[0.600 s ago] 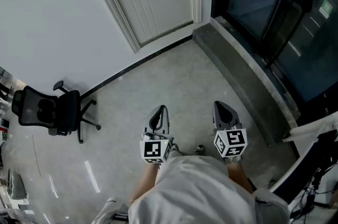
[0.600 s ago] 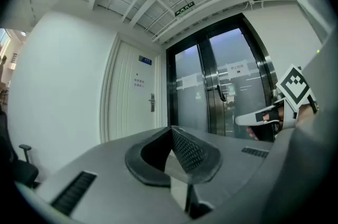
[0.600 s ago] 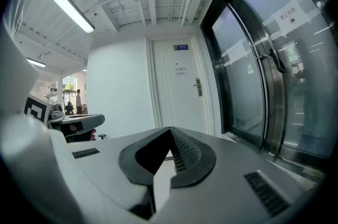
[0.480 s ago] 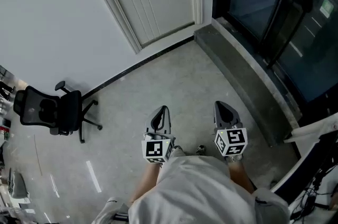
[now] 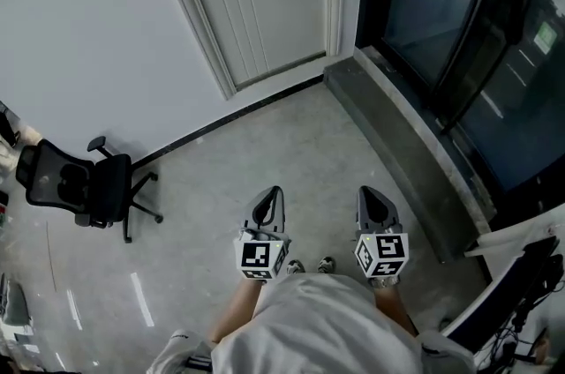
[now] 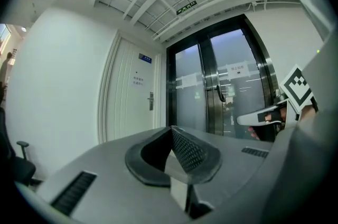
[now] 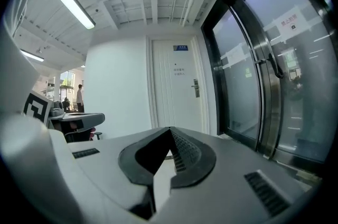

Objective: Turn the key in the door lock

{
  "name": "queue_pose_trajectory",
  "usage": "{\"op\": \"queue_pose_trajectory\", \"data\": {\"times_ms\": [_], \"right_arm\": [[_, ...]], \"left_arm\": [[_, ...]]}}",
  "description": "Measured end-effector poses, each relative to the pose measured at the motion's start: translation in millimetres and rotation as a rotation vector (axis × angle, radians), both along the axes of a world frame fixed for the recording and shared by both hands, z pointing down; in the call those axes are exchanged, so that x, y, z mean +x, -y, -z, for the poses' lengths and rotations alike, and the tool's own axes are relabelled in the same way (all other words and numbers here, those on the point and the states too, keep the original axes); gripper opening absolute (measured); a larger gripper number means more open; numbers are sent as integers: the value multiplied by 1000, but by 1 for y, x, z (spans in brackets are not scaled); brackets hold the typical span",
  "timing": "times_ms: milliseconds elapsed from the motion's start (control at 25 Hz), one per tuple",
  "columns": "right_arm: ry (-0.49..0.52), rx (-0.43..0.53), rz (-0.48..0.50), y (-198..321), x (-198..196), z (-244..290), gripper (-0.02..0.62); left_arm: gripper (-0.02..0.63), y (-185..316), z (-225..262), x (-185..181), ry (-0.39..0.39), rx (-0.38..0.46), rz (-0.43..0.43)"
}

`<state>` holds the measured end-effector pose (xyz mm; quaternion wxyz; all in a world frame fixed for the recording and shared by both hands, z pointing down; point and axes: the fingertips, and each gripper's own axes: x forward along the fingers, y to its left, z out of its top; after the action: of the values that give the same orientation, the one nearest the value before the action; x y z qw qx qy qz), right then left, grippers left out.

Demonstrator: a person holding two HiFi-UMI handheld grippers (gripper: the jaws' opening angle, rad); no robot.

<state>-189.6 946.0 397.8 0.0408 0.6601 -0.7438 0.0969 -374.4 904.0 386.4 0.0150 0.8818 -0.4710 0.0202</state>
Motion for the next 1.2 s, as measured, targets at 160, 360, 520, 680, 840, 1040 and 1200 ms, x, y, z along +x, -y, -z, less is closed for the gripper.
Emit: {"op": "queue_pose_trajectory", "data": {"times_ms": [160, 360, 520, 680, 840, 1040, 1200], "right_arm": [[58, -8, -21, 5, 9, -6, 2], [56, 18, 19, 17, 15, 2, 2], [39, 30, 30, 18, 27, 1, 2], [38, -7, 27, 18, 42, -12, 2], [21, -20, 28, 26, 61, -16, 2], [30, -13, 5, 52, 81, -20, 2], [29, -36, 5, 76, 81, -31, 2]], "left_arm": [[9, 1, -3, 3, 1, -5, 10], [9, 11, 0, 2, -10, 6, 57], [9, 14, 2, 11, -12, 14, 86], [9, 10, -7, 26, 24, 19, 74], [9, 17, -14, 40, 21, -4, 91], [9, 45, -14, 50, 14, 2, 110], [9, 76, -21, 48, 0, -16, 130]]}}
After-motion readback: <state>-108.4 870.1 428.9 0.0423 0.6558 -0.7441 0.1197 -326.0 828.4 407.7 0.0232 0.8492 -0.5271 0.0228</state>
